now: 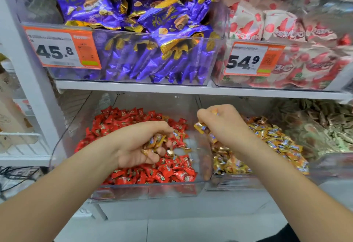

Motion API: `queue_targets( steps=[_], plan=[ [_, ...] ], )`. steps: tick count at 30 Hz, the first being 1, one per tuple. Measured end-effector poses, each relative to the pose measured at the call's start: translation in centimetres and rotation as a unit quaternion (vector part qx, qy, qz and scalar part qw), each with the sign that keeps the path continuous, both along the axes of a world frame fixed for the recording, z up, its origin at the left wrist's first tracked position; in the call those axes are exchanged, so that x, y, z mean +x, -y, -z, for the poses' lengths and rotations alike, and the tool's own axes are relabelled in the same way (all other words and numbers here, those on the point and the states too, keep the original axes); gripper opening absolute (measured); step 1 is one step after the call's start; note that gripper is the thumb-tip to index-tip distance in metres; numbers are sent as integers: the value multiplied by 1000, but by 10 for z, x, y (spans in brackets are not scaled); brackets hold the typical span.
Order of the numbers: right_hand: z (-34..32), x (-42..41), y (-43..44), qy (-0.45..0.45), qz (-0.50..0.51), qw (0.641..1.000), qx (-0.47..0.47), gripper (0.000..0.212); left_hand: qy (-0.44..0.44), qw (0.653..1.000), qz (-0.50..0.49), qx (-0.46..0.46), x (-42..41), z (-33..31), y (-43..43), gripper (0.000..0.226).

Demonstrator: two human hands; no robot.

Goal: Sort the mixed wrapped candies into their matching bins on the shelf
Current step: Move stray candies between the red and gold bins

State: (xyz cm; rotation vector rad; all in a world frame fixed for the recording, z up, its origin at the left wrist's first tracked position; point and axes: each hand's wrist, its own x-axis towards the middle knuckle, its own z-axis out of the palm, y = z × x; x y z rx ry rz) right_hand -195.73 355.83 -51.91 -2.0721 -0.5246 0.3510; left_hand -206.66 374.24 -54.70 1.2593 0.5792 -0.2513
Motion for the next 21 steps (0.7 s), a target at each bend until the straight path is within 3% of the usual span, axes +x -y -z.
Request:
queue_targets(
  steps=[3, 5, 7, 9, 12, 15, 19, 21],
  plan=[
    [14, 34, 28, 112, 72, 990, -50, 17, 21, 998, -11, -58, 7, -6, 31, 14],
    [29, 60, 49, 173, 66, 976, -119, 7, 47, 996, -3, -69, 14, -9, 51, 13],
    [50, 84, 68, 225, 16, 956, -187, 18, 88, 996, 12, -32, 22, -13, 71, 7],
    [64, 97, 82, 246, -60, 939, -235, 32, 143, 986, 47, 65, 30, -16, 89, 10],
    [66, 105, 94, 277, -134, 919, -248, 51, 216, 925, 102, 295, 47, -16, 112, 9],
    [47, 104, 106, 284, -121, 936, -172, 42, 250, 825, 134, 488, 80, -4, 126, 15],
    [36, 99, 116, 243, -71, 959, -127, 41, 231, 767, 183, 570, 121, 8, 134, 41],
    [34, 95, 116, 234, -31, 963, -130, 40, 231, 746, 189, 596, 126, 7, 133, 43]
  ],
)
